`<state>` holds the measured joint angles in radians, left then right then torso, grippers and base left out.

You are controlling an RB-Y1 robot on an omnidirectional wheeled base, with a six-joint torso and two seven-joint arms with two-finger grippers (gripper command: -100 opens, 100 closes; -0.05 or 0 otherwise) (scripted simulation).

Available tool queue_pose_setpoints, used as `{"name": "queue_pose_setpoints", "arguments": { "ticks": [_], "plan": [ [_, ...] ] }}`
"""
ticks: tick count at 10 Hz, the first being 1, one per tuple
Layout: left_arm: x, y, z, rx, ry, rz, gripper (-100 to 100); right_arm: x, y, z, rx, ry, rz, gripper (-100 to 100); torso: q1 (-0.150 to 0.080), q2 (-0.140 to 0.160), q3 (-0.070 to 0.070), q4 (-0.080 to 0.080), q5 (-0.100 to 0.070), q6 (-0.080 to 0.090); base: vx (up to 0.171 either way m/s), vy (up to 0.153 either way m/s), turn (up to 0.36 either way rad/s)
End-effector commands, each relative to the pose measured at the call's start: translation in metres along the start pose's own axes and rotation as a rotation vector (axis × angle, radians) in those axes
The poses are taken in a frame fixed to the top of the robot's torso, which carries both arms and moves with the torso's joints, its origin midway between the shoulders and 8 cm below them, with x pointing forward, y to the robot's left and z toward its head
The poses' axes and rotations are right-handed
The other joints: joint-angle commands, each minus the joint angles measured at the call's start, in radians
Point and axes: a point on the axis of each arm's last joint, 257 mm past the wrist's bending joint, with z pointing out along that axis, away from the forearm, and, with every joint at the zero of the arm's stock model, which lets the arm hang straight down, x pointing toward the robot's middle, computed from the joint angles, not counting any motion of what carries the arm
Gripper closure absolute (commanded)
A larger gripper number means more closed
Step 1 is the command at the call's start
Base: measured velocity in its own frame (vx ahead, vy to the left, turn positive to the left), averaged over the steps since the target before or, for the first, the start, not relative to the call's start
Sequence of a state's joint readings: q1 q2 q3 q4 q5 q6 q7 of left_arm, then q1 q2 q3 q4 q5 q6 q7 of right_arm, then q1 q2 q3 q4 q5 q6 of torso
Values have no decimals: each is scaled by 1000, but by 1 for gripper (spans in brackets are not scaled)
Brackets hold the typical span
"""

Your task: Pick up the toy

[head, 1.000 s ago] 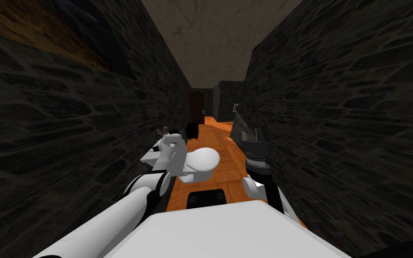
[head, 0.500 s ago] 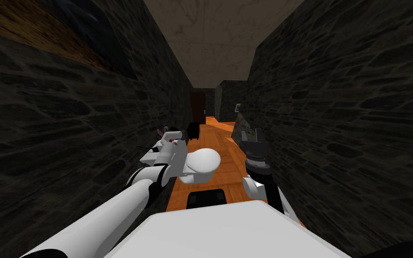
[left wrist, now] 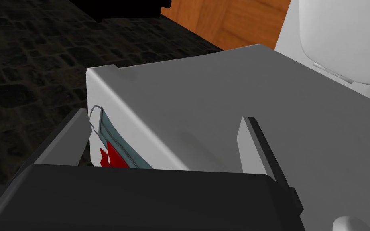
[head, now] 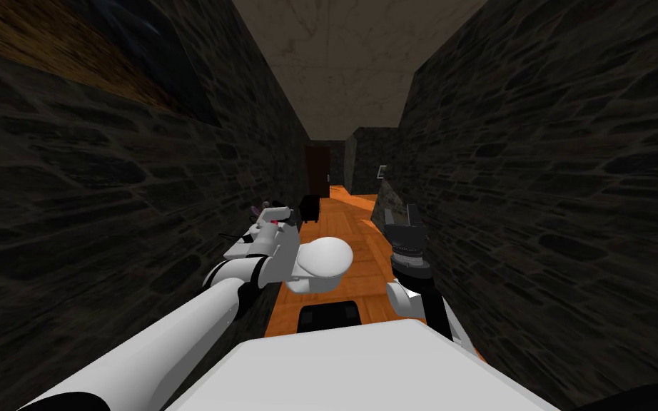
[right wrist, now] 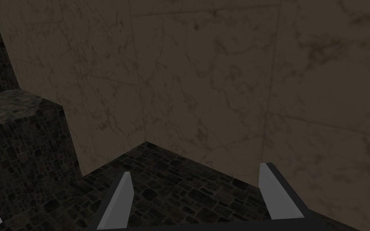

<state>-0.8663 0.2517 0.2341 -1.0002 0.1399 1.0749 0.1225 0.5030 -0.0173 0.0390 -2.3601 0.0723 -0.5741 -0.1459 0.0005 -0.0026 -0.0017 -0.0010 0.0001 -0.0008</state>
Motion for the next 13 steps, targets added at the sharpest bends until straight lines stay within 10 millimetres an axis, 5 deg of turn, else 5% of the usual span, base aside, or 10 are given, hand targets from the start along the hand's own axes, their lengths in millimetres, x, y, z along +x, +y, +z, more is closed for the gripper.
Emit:
{"name": "queue_pose_setpoints", "arguments": {
  "ticks": [1,13],
  "plan": [
    [0,4,3,-22,-2,-5,-100,0,0,0,0,0,0,0,0,0,0,0,0,0,20,-7,5],
    [-6,63,-9,-391,-18,-179,-100,0,0,0,0,0,0,0,3,1,1,0,1,0,29,9,81]
  ]
}}
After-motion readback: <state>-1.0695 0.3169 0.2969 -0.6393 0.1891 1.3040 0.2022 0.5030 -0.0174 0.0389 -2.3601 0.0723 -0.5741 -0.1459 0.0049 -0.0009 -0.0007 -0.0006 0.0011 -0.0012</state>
